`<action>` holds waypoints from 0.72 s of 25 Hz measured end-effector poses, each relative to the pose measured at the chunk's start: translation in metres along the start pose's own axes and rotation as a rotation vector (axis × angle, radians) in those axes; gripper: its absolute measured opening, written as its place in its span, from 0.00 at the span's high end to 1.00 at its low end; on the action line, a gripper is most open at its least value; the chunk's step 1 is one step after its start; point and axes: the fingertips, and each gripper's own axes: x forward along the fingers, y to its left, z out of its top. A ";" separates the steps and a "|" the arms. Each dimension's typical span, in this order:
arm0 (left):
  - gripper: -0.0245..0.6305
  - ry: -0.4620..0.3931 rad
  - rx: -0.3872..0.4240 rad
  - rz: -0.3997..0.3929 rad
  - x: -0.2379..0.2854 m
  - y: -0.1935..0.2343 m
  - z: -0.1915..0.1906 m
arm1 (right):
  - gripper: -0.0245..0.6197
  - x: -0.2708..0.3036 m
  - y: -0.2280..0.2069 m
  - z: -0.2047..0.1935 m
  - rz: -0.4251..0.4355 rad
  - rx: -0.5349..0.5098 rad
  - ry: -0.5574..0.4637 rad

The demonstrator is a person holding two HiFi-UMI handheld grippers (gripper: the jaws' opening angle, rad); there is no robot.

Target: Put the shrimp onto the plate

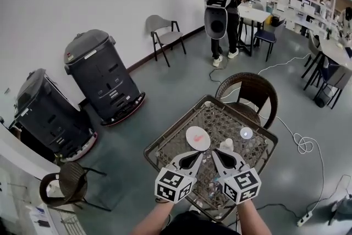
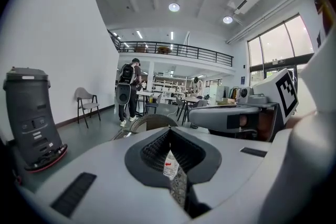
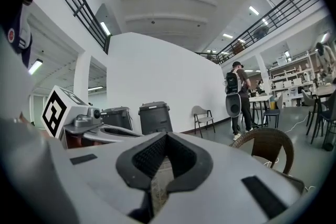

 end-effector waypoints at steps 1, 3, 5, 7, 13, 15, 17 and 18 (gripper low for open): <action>0.95 -0.003 0.001 0.001 -0.001 -0.001 0.002 | 0.95 -0.001 0.000 0.001 -0.002 0.001 -0.003; 0.95 -0.008 0.002 -0.001 -0.001 -0.003 0.004 | 0.95 -0.002 -0.001 0.004 -0.002 0.001 -0.010; 0.95 -0.013 0.003 -0.004 -0.001 -0.006 0.006 | 0.95 -0.004 -0.001 0.006 -0.001 -0.001 -0.016; 0.95 -0.018 0.004 -0.008 0.000 -0.009 0.009 | 0.95 -0.005 0.000 0.009 0.001 -0.005 -0.019; 0.95 -0.025 0.006 -0.016 0.001 -0.014 0.010 | 0.95 -0.007 0.002 0.013 0.007 -0.020 -0.027; 0.95 -0.028 0.006 -0.016 0.002 -0.016 0.011 | 0.95 -0.008 0.002 0.014 0.007 -0.023 -0.029; 0.95 -0.030 0.007 -0.016 0.002 -0.016 0.013 | 0.95 -0.008 0.001 0.015 0.008 -0.023 -0.030; 0.95 -0.032 0.008 -0.017 0.003 -0.017 0.014 | 0.95 -0.008 0.001 0.015 0.009 -0.023 -0.030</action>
